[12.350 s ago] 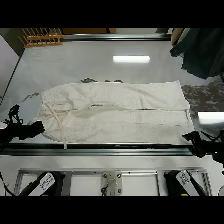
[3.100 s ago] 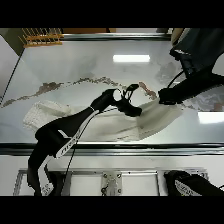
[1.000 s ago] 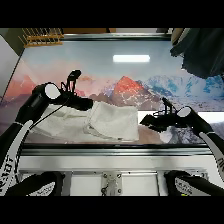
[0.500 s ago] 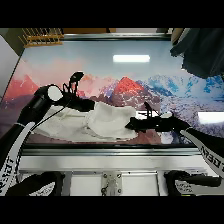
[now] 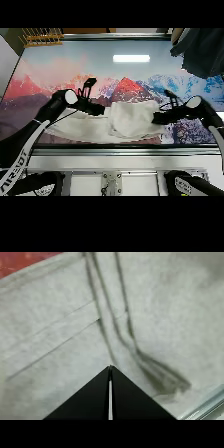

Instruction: Fold the clothes and pants, and hang the long-sleeved shirts on hangers.

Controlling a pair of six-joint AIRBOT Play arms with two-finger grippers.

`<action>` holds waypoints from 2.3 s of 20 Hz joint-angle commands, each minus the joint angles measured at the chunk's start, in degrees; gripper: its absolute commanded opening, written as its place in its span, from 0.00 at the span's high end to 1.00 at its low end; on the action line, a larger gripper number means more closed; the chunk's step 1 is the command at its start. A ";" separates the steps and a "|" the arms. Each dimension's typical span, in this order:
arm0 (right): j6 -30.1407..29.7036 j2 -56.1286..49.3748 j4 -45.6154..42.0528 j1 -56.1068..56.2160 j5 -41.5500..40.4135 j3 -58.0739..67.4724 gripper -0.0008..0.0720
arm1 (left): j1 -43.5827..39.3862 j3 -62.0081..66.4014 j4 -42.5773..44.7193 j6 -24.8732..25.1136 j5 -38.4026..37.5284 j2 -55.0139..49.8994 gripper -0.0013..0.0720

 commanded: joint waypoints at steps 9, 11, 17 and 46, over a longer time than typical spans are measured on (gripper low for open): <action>9.29 5.27 -21.24 6.51 24.30 30.95 0.96 | -16.00 20.24 -0.20 0.00 1.88 -23.39 0.94; 12.26 5.27 -21.94 10.01 25.81 33.59 0.96 | -17.57 22.36 -0.22 0.00 1.90 -25.62 0.94; 18.49 5.22 -21.92 17.07 28.33 35.93 0.96 | -18.58 23.08 -0.17 0.00 2.19 -26.64 0.94; 33.46 -24.52 16.59 57.44 -32.24 39.15 0.09 | 26.38 23.06 0.44 0.35 -5.25 0.02 0.94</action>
